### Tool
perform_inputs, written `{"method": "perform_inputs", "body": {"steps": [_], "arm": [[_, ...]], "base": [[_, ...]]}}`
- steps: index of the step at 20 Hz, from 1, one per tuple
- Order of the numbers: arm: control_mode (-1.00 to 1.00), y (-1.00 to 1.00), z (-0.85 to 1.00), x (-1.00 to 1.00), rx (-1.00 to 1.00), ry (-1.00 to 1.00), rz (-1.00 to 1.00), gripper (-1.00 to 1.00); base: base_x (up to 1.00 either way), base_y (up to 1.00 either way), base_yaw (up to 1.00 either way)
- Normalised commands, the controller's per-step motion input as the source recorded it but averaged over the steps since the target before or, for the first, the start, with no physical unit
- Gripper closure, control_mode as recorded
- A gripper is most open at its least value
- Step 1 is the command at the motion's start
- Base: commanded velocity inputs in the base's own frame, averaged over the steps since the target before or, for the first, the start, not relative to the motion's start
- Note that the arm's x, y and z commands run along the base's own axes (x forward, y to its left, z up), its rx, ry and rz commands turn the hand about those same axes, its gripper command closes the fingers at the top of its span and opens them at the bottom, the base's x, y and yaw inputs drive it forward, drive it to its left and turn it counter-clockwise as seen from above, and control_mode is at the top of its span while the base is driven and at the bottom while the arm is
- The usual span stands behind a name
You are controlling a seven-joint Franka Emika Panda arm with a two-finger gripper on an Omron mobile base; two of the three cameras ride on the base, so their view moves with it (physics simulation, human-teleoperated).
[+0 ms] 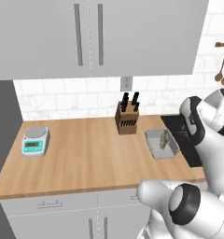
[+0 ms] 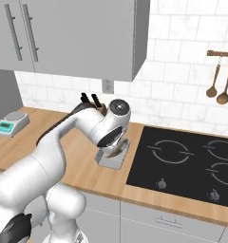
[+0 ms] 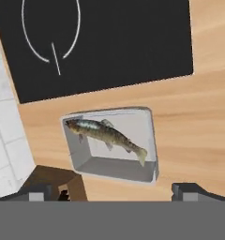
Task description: Take the meat container that has the fish and place it on the second highest rack of the freezer. Then take the vegetable container that has the corn and avocado and place it on the highest rack of the freezer.
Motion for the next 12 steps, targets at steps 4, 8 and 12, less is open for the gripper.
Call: {"method": "perform_inputs", "body": {"steps": [4,8,12], "arm": [[-1.00,0.39,-0.72,0.06,0.02,0.14,0.16,-1.00],[-1.00,0.46,-0.85,0.02,0.00,0.31,0.21,-1.00],[-1.00,0.15,-0.49,0.21,0.00,0.24,0.18,-1.00]], "base": [[0.00,0.00,0.00],[0.00,0.00,0.00],[0.00,0.00,0.00]]}}
